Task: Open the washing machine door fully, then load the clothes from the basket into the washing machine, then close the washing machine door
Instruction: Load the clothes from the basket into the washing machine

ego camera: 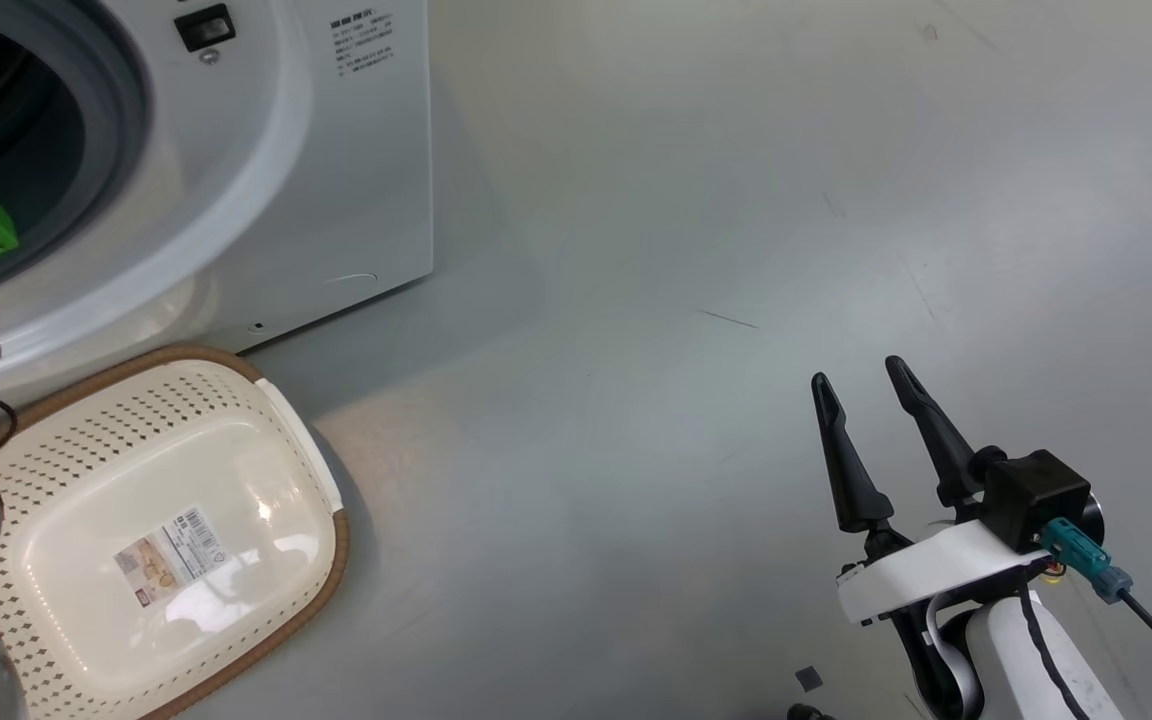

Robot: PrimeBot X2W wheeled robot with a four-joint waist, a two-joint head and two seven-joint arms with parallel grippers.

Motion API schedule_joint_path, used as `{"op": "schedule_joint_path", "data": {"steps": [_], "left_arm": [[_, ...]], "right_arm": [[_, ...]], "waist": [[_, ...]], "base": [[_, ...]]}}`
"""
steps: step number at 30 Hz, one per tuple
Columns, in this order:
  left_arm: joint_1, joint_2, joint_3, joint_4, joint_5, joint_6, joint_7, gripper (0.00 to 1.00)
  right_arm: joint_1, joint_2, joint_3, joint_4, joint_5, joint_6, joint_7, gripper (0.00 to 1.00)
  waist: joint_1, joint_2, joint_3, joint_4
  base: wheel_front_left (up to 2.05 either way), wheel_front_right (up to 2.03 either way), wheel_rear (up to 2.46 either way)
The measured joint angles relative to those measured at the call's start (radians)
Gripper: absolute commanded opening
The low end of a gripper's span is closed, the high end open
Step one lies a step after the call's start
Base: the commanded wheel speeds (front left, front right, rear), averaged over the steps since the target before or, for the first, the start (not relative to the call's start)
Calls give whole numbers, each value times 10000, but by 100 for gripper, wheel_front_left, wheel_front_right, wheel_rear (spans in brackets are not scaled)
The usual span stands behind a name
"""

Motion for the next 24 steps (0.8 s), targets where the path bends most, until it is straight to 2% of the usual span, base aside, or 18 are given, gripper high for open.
{"op": "schedule_joint_path", "data": {"steps": [4,15,22,24], "left_arm": [[415,-359,238,96,-328,-19,-265,100],[1856,-1616,221,36,-713,-756,-531,100],[3061,-2243,140,-424,-790,-1164,-571,100],[3702,-2378,-63,-943,-734,-1250,-570,100]], "right_arm": [[12,0,-142,123,-23,0,0,100],[278,-17,-688,249,-222,0,0,100],[544,-46,-980,278,-341,0,0,100],[796,-75,-1095,286,-357,0,0,100]], "waist": [[0,0,-408,238],[-1,0,-1530,1026],[0,0,-2232,1555],[0,0,-2498,1804]], "base": [[0,0,0],[0,0,0],[0,0,0],[0,0,0]]}}
